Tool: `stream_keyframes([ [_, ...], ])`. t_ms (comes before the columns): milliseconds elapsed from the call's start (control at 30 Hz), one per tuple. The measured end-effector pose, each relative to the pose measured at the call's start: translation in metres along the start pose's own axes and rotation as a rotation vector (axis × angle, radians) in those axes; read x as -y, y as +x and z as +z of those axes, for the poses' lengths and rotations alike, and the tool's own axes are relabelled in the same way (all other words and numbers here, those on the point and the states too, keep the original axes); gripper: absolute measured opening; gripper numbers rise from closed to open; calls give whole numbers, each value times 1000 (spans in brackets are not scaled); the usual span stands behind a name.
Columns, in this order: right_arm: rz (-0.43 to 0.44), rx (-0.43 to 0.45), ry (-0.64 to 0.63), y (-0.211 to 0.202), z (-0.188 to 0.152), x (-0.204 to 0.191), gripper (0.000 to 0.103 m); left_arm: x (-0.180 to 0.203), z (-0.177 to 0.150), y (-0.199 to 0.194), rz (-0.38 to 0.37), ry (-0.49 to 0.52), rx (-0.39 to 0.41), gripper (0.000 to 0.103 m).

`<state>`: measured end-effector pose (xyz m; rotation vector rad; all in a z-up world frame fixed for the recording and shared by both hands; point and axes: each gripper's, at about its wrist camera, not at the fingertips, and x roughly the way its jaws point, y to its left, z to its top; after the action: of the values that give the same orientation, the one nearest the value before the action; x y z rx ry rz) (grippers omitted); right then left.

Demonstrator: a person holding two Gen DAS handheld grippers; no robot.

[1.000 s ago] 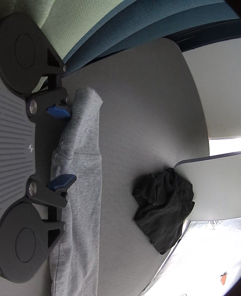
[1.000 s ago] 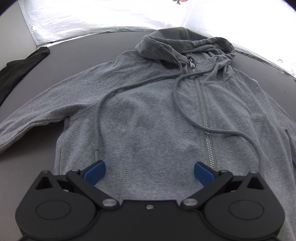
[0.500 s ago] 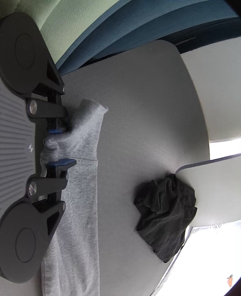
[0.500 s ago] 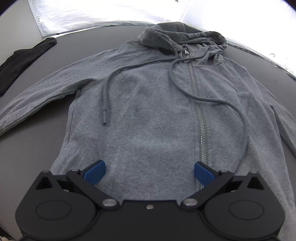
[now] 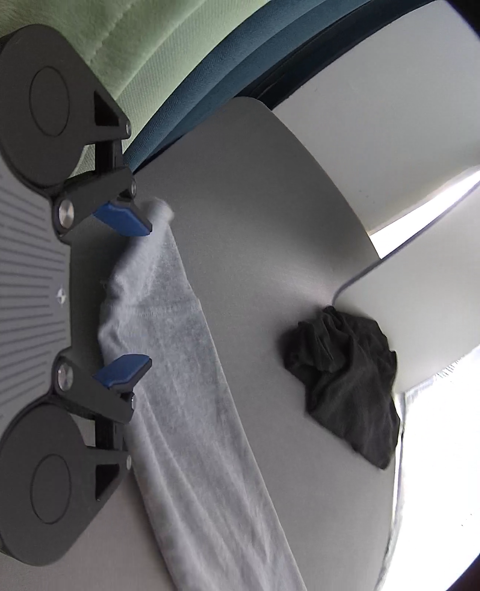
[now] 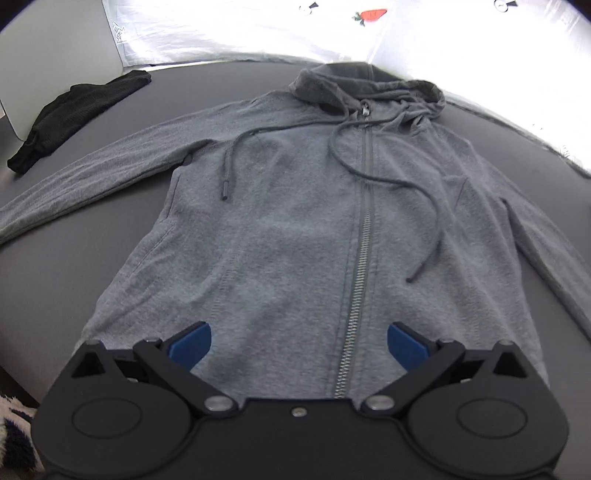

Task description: Fold clothes

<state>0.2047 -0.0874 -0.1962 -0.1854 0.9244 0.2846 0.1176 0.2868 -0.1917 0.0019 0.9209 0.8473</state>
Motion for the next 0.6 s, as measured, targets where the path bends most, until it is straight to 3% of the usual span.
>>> stream_keyframes([
  [67,-54,9,33,-14,-7,22,103,9,3,-24,-117,-15,16,77],
  [167,-137,-10,114,-29,-24,65,103,33,5,-52,-387,6,-1,77],
  [233,-166,-51,177,-31,-39,94,102,62,4,-67,-608,69,-42,77],
  [333,-166,-117,251,-30,-59,128,94,117,-11,-84,-857,220,-118,77],
  [367,-153,-132,262,-30,-65,135,90,136,-21,-89,-894,286,-136,77],
  [467,-65,-182,262,-27,-78,148,74,174,-50,-102,-910,434,-150,75],
  [500,-34,-204,251,-25,-82,148,70,181,-59,-104,-907,460,-174,66],
  [567,23,-236,227,-23,-89,147,51,186,-71,-112,-876,467,-161,54],
  [600,40,-232,211,-25,-92,145,46,185,-72,-115,-864,454,-161,38],
])
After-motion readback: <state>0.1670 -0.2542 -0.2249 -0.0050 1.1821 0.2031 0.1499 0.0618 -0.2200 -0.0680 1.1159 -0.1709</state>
